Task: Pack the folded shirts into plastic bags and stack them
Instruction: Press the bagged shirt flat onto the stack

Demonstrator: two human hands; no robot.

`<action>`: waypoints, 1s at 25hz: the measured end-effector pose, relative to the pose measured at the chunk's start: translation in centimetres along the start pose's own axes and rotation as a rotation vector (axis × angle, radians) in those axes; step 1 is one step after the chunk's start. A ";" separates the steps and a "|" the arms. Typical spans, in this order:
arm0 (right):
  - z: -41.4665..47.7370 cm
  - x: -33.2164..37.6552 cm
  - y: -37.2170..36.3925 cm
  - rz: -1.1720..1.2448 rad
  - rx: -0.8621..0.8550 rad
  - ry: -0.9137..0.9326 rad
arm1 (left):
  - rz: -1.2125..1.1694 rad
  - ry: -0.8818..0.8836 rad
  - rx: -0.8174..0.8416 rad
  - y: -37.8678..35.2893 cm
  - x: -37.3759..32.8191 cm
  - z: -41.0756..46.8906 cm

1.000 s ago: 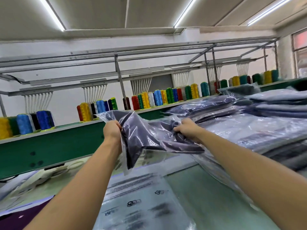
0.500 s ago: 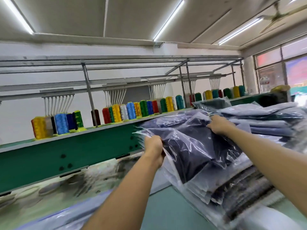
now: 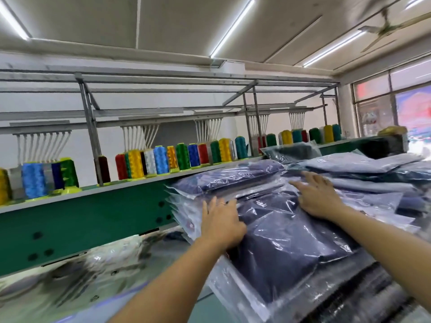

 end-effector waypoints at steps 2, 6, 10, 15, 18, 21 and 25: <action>-0.1 2.1 -0.5 0.119 0.108 0.171 | -0.131 0.034 0.226 -2.2 -0.4 1.2; -0.1 1.8 -3.4 0.293 0.468 0.139 | -0.143 0.099 0.378 -5.3 -0.7 2.7; 0.9 1.6 -4.7 0.367 0.592 0.128 | -0.150 0.049 0.452 -6.4 -1.3 3.7; 0.6 1.6 -5.8 0.283 0.660 0.140 | -0.348 0.024 0.485 -7.2 -1.0 3.8; 0.3 1.5 -6.1 0.122 0.688 0.110 | -0.324 -0.009 0.405 -7.1 -0.4 3.4; 0.4 2.0 -5.3 0.032 0.666 0.035 | -0.218 -0.019 0.213 -6.0 1.0 2.5; -0.8 3.6 -1.4 -0.078 0.404 0.000 | -0.170 0.009 0.101 -3.3 2.8 0.1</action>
Point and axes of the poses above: each hand's wrist, its own z-axis towards the middle knuckle, its own y-axis out of the back of the hand, x = y × z, the point moved 6 cm from there along z, towards the middle knuckle, and after that the axes turned 7 degrees about -y, right-handed, at the moved point
